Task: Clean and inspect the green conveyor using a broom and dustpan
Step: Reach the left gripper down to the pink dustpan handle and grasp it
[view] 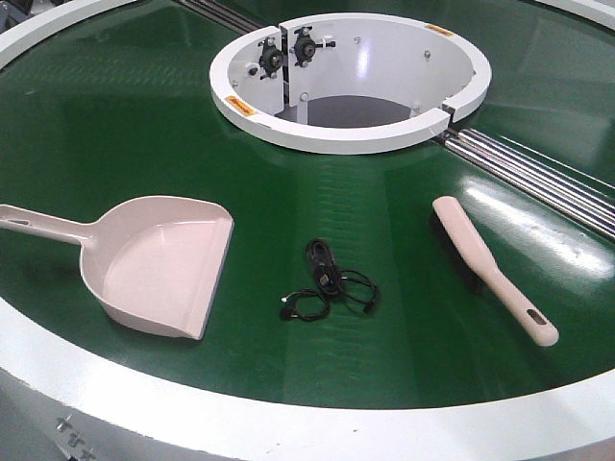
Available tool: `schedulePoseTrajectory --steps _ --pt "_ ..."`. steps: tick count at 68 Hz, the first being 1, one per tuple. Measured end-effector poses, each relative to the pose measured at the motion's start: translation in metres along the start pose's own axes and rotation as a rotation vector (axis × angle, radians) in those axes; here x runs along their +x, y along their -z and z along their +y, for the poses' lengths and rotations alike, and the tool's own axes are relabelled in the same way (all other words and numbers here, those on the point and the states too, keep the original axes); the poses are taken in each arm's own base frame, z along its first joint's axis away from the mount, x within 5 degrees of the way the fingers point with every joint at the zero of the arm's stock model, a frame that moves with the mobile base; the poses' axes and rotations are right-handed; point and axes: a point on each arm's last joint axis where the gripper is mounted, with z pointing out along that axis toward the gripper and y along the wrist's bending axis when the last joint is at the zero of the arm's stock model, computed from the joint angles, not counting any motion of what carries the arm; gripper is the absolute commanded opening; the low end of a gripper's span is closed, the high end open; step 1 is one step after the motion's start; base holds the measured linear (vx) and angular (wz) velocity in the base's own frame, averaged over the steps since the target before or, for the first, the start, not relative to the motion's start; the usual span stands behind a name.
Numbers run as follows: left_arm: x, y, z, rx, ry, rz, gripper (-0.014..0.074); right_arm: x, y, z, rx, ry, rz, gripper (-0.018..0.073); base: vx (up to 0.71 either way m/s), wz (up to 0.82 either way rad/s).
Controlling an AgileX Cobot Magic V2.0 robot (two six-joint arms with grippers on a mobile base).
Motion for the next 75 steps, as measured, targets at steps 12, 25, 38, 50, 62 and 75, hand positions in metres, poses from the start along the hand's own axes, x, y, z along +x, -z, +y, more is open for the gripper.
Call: schedulePoseTrajectory --steps 12,25,38,50,62,75 --pt "-0.046 -0.03 0.016 0.055 -0.213 0.033 0.0554 0.0 0.0 0.0 0.0 0.0 0.0 -0.0008 0.0 0.0" --pt "-0.069 -0.071 0.012 0.117 -0.555 0.068 0.0554 0.0 0.0 0.0 0.0 0.0 0.0 -0.0008 0.0 0.0" --pt "-0.069 -0.119 0.013 0.11 -0.805 0.209 0.0554 0.0 0.0 0.0 0.0 0.0 0.0 -0.0008 0.0 0.0" --pt "-0.074 -0.158 0.012 0.089 -0.929 0.25 0.0554 0.0 0.0 0.0 0.0 0.0 0.0 -0.0008 0.0 0.0" --pt "-0.089 -0.179 0.016 0.085 -0.947 0.262 0.0554 0.0 0.0 0.0 0.0 0.0 0.0 -0.0008 0.0 0.0" --pt "-0.109 -0.193 0.023 0.071 -0.935 0.247 0.0554 0.0 0.0 0.0 0.0 0.0 0.0 -0.0008 0.0 0.0"
